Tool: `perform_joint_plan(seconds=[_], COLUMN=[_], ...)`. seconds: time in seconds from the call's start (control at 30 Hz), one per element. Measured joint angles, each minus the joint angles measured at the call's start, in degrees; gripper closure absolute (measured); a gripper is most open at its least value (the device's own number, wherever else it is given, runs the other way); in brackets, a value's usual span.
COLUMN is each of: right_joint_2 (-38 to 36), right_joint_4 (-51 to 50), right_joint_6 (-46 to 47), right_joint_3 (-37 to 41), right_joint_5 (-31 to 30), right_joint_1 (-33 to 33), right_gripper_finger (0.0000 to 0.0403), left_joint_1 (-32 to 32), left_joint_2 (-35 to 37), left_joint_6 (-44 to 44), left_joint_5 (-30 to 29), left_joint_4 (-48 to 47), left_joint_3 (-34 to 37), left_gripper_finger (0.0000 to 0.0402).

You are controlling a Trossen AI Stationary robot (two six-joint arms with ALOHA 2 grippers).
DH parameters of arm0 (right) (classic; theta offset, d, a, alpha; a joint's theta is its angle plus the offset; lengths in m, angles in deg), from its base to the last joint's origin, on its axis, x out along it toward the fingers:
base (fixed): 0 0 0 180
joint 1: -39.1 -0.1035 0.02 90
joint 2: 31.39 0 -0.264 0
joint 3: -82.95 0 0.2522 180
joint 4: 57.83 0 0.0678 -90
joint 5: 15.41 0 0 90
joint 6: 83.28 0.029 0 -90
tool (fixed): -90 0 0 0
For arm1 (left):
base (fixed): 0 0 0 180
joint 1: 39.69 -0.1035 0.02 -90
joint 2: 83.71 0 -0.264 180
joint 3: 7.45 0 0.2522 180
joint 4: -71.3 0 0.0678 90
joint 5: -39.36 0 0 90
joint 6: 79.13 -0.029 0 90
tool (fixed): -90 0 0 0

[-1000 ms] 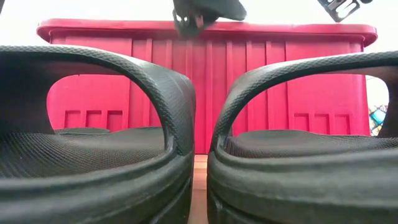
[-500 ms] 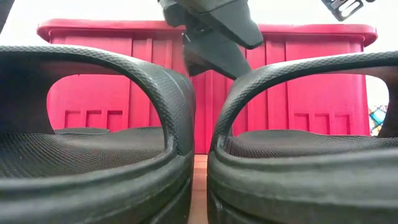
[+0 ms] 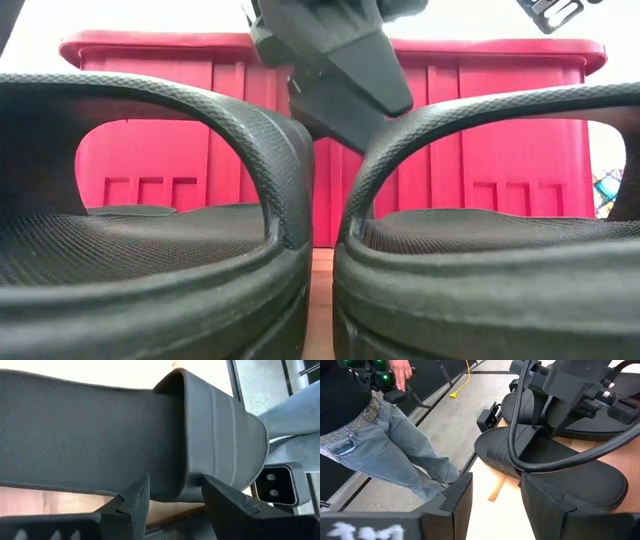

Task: Pick and place slides into bin
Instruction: Put the black slide into the red bin

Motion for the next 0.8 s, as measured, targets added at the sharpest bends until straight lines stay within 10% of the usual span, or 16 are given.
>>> perform_joint_plan(seconds=[0.8], right_joint_2=[0.0], right_joint_4=[0.07], right_joint_6=[0.2], right_joint_3=[0.0], right_joint_5=[-0.07], right_joint_1=[0.04], right_gripper_finger=[0.0248], left_joint_1=[2.2], left_joint_2=[0.11], left_joint_6=[-0.45], left_joint_5=[1.35], left_joint_4=[3.24], left_joint_3=[0.47], left_gripper_finger=[0.0227])
